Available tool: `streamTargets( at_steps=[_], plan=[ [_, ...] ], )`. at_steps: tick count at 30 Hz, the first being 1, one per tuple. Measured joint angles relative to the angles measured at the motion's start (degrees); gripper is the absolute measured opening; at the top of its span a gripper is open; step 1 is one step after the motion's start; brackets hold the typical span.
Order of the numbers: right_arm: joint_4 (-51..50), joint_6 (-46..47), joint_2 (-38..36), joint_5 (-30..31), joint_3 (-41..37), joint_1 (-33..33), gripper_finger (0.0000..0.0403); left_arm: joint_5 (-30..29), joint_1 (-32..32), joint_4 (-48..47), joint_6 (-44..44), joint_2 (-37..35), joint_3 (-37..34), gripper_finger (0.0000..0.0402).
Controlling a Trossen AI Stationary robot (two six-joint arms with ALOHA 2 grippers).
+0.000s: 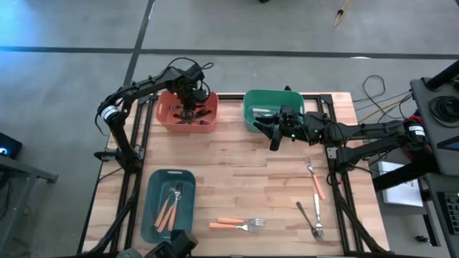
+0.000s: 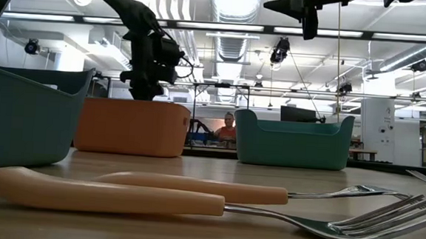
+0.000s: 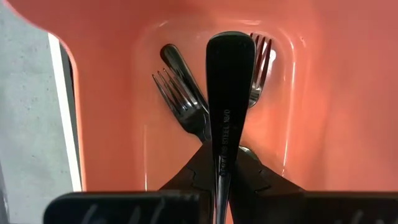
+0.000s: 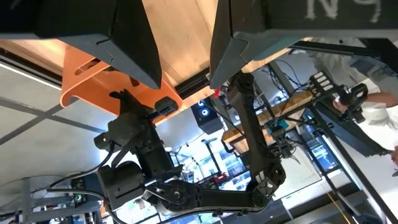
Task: Sort silverware by color (type)
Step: Put the black fork into the orange bin, then put the orange fork into the blue-green bin
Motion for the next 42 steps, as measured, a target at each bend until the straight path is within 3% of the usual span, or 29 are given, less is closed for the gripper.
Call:
streamTargets(
  at_steps=[20,31,39,42],
  plan=[
    [0.0,0.3,0.3,0.0,0.0,0.0,0.0128,0.0,0.0,0.1,1.1,0.0,0.0,0.0008],
    [0.0,0.3,0.3,0.0,0.0,0.0,0.0128,-0.5,0.0,0.1,0.9,0.0,0.0,0.0044],
    [0.0,0.3,0.3,0.0,0.0,0.0,0.0128,-0.4,0.0,-3.4,-5.5,-0.2,2.6,0.005],
    [0.0,1.0,0.3,0.0,0.0,0.0,0.0128,3.9,0.1,-5.1,-9.8,-1.2,5.0,0.005]
  ],
)
